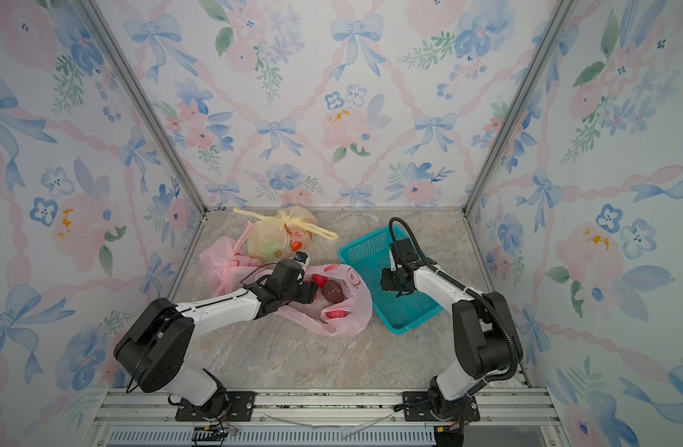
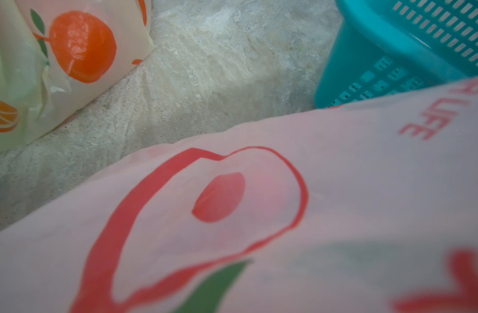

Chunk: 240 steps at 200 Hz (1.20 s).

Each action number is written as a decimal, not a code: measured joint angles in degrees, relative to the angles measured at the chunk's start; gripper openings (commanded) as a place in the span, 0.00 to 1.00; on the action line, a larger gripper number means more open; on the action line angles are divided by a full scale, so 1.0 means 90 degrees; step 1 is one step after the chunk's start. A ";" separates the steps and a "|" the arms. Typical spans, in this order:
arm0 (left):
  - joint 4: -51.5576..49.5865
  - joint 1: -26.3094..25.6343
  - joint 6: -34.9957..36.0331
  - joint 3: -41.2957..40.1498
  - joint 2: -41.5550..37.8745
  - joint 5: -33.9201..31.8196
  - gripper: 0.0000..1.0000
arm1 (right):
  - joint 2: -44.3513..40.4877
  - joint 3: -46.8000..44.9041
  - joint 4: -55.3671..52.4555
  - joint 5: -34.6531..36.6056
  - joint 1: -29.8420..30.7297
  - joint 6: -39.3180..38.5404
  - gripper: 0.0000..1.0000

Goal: Untie the knot of a plastic bag & take out the apple
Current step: Place the apple in the basket.

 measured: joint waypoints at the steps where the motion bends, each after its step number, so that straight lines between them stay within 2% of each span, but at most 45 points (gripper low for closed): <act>1: -0.0002 0.0000 0.0000 0.0000 0.0000 0.0000 0.74 | 0.0000 0.0000 0.0000 0.0000 0.0000 0.0000 0.50; 64: -0.0049 -0.0012 -0.0005 0.0000 0.0204 0.0024 0.73 | 0.0321 0.0102 0.0104 0.0027 0.0000 0.0000 0.51; 91: -0.0005 -0.0024 -0.0036 0.0000 0.0238 0.0024 0.63 | 0.0525 0.0136 0.0131 0.0056 0.0000 -0.0039 0.55; 126: -0.0005 -0.0034 -0.0022 0.0000 0.0238 0.0046 0.48 | 0.0527 0.0180 0.0168 0.0075 0.0000 -0.0068 0.69; 151: -0.0012 -0.0034 -0.0022 0.0000 0.0231 0.0049 0.44 | 0.0464 0.0180 0.0163 0.0068 0.0000 -0.0102 0.73; 240: -0.0270 -0.0012 -0.0017 0.0029 -0.0704 0.0444 0.44 | -0.1401 0.0187 0.0005 -0.0464 0.0000 -0.0233 0.74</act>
